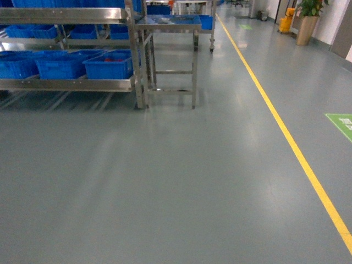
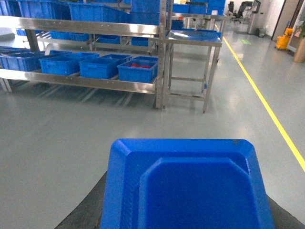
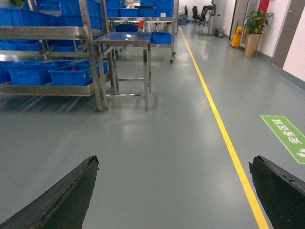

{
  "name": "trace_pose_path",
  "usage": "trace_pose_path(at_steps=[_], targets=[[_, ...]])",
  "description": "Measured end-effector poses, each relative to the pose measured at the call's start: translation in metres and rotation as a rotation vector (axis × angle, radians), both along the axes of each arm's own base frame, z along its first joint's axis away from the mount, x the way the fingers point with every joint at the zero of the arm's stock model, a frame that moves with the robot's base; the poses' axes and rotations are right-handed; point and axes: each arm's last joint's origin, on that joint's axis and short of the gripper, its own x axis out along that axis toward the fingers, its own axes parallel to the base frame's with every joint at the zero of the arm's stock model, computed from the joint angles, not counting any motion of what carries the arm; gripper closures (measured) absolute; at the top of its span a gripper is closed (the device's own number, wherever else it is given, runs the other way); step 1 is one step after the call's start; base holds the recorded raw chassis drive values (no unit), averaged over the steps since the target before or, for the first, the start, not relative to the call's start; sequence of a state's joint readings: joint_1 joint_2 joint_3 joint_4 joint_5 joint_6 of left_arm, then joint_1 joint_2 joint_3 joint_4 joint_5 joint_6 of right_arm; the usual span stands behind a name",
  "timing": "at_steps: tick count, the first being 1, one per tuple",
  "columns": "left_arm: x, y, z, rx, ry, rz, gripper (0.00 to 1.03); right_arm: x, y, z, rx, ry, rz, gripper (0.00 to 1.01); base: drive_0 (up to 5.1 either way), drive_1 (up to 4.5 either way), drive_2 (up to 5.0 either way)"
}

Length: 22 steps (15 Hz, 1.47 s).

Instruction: Pick blue part to blue bin on bottom shelf

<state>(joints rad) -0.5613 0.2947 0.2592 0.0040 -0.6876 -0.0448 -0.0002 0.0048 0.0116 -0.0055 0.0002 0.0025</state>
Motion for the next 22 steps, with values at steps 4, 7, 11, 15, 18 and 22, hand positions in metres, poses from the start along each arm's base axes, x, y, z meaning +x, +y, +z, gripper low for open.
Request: trace_pose_path(at_steps=[4,7,11,15,18,22], targets=[[-0.0002,0.0001,0.0001,-0.001,-0.001,0.0,0.59,0.0,0.0,0.0001,0.0,-0.001,0.0,0.03,0.1,4.38,-4.3],[-0.0001,0.0,0.0002,-0.001,-0.002,-0.002,0.59,0.0,0.0,0.0,0.0,0.0,0.0,0.03,0.0,4.35,-4.3],[-0.0001,0.0,-0.0001,0.001,0.001,0.0,0.59,0.0,0.0,0.0003,0.0,-0.003,0.0,0.03,0.0,4.33,-4.3],[-0.0001,0.0,0.0001,-0.001,-0.001,-0.003,0.59,0.0,0.0,0.0004,0.0,-0.004,0.0,0.03,0.0,4.33,-4.3],[0.0,-0.0001,-0.0002,0.001,0.002,-0.002,0.59,0.0,0.0,0.0001,0.0,-0.001,0.0,0.03,0.0,4.33,-4.3],[-0.0001,0.0,0.0001,0.0,-0.001,-0.002,0.59,0.0,0.0,0.0002,0.0,-0.002,0.0,0.03,0.0,4.33,-4.3]])
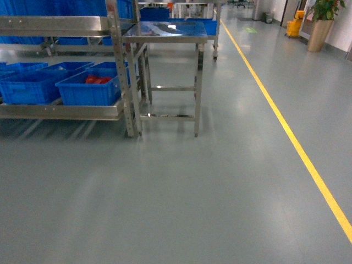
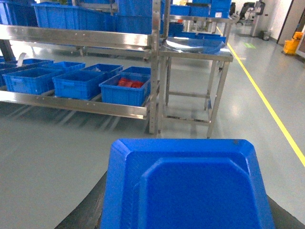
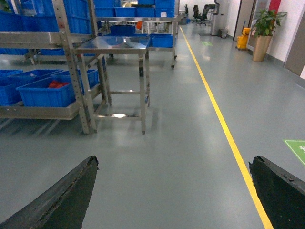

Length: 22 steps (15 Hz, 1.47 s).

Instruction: Pick blue part to blue bin on bottom shelf

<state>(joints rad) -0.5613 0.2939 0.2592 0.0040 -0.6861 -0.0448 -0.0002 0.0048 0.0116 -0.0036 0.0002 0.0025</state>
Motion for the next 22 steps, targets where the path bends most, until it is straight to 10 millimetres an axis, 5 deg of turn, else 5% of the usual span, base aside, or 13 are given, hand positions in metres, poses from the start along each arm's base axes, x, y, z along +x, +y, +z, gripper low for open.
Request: trace_pose_path(at_steps=[22], targets=[[0.0,0.0,0.0,0.0,0.0,0.0,0.59,0.0,0.0,0.0,0.0,0.0,0.0,0.03,0.0,4.35,-4.3]])
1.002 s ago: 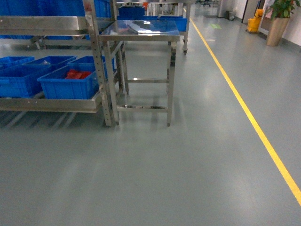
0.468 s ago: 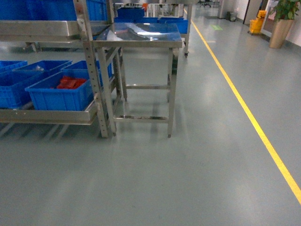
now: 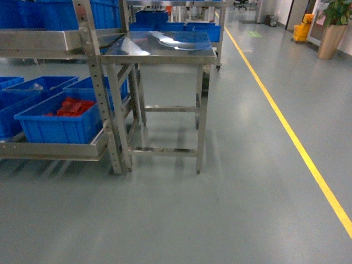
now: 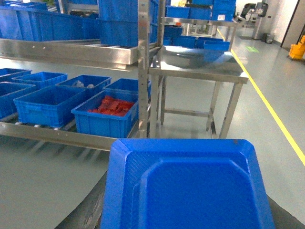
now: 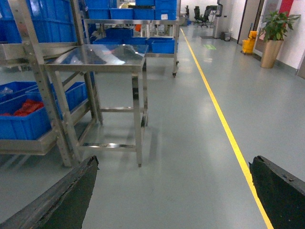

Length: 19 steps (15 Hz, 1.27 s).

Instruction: Pick blue part to blue bin on bottom shelf

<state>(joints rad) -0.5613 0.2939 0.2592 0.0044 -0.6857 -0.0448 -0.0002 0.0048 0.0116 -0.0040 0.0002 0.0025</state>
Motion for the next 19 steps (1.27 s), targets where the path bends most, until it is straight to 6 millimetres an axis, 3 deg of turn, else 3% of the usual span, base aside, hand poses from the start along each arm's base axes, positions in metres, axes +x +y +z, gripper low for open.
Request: trace_pose_path(at_steps=[19], targets=[[-0.0001,0.0001,0.0001,0.0,-0.001,0.002,0.59,0.0,0.0,-0.0001,0.0,0.001,0.0,0.03,0.0,4.36,-4.3]])
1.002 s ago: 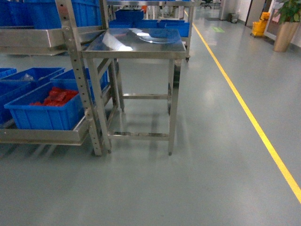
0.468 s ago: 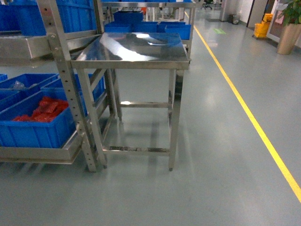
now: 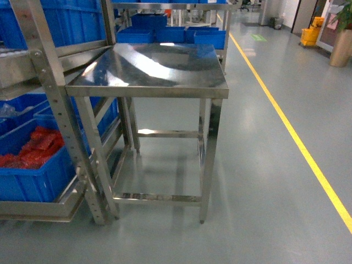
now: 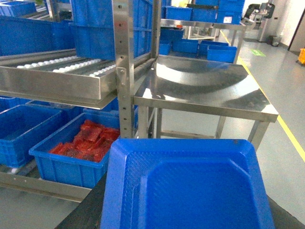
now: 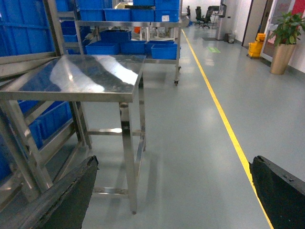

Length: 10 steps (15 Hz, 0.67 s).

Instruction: Pick blue part to blue bin on bottom shelf

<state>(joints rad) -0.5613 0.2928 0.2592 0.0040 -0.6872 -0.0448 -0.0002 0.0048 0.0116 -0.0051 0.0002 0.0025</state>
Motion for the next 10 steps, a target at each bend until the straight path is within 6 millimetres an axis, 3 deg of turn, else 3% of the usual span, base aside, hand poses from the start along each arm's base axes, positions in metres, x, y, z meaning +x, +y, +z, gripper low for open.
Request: trace_pose_path(at_steps=[10], targets=[[-0.0001,0.0001,0.0005,-0.002,-0.004,0.001,0.59,0.0,0.0,0.0001,0.0,-0.001,0.0,0.03,-0.1,4.27,-4.4]])
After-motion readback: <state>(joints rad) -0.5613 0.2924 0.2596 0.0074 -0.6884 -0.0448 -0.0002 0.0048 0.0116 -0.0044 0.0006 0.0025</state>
